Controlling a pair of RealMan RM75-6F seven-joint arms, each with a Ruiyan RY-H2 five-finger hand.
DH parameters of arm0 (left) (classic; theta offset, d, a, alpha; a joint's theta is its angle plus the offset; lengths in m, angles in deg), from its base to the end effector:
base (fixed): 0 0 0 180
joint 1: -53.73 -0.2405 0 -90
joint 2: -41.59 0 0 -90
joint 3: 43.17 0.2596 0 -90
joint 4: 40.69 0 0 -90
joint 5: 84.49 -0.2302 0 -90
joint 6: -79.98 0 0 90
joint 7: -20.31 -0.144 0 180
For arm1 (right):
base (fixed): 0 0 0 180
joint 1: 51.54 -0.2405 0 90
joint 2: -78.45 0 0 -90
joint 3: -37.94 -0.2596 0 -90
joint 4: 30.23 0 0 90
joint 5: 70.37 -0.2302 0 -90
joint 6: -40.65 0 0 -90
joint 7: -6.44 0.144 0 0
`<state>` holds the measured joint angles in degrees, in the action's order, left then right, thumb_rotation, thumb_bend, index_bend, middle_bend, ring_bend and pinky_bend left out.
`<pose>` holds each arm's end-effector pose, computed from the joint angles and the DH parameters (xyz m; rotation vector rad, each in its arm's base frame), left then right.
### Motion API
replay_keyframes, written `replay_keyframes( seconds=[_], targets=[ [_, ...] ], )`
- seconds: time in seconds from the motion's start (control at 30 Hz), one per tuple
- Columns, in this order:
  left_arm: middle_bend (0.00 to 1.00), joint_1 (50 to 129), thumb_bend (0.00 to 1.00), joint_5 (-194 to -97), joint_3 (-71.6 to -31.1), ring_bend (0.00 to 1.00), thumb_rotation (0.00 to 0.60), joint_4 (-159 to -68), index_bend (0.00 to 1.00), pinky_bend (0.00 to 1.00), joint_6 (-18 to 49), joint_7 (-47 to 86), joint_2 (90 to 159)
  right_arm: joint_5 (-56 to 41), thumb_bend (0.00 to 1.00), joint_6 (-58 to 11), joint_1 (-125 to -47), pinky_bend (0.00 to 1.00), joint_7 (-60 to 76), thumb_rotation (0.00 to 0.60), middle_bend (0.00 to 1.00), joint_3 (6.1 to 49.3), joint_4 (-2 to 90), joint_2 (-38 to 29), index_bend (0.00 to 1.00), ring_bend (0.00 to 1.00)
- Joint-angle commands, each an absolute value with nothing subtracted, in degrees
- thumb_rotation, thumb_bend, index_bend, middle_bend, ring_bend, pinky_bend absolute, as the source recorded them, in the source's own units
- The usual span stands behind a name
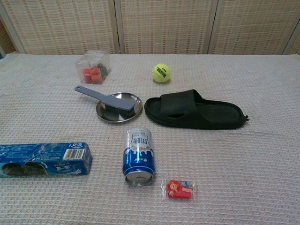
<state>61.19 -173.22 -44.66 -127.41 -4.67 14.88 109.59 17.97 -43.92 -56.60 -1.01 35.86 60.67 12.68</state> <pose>-0.3238 0.1933 0.1223 -1.5020 -0.7771 -0.8503 -0.3202 -0.1810 0.1297 1.4740 -0.8007 0.8221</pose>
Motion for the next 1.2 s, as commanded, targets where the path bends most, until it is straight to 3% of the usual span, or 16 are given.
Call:
replay_keyframes(
  seconds=[0.03,0.1,0.17,0.23,0.33,0.5,0.8,1.2],
  targets=[
    [0.01,61.2,0.4,-173.2,-44.6,0.0,0.6,-127.4,0.0,0.14,-4.6,14.8,109.6,18.0,0.06,-43.9,-56.6,0.0,-1.0,0.6,0.0,35.9,60.7,12.7,0.0,0.0],
    [0.01,61.3,0.4,-173.3,-44.6,0.0,0.6,-127.2,0.0,0.19,-4.5,14.8,109.8,18.1,0.06,-43.8,-56.6,0.0,-1.0,0.6,0.0,36.0,60.8,12.7,0.0,0.0],
    [0.04,62.9,0.4,-175.0,-44.4,0.05,0.6,-127.2,0.01,0.32,-3.0,16.2,110.6,17.8,0.06,-43.8,-56.6,0.0,-1.1,0.6,0.0,35.9,60.9,12.7,0.0,0.0],
    [0.08,66.0,0.41,-175.8,-44.5,0.16,0.6,-127.3,0.02,0.48,1.6,16.7,110.5,17.7,0.06,-43.5,-56.7,0.0,-1.4,0.6,0.0,35.9,60.9,12.6,0.0,0.0],
    [0.13,71.3,0.41,-175.0,-46.4,0.29,0.6,-127.3,0.06,0.62,8.4,14.5,111.5,17.6,0.06,-42.7,-57.0,0.0,-1.6,0.6,0.0,36.0,60.8,12.3,0.0,0.0],
    [0.16,79.1,0.42,-171.1,-50.1,0.48,0.6,-124.4,0.1,0.8,17.8,10.8,116.6,17.4,0.06,-43.1,-57.0,0.0,-1.9,0.6,0.0,35.6,60.5,12.0,0.0,0.0],
    [0.17,87.8,0.42,-165.8,-53.8,0.58,0.6,-114.3,0.13,0.88,24.8,5.3,128.1,15.1,0.06,-42.3,-56.9,0.0,-2.2,0.6,0.0,35.0,60.6,12.5,0.0,0.0],
    [0.12,95.7,0.42,-165.8,-54.3,0.63,0.6,-101.7,0.14,0.92,27.8,6.2,138.7,13.4,0.06,-40.6,-57.2,0.0,-3.0,0.6,0.0,34.9,61.1,12.7,0.0,0.0]
  ],
)
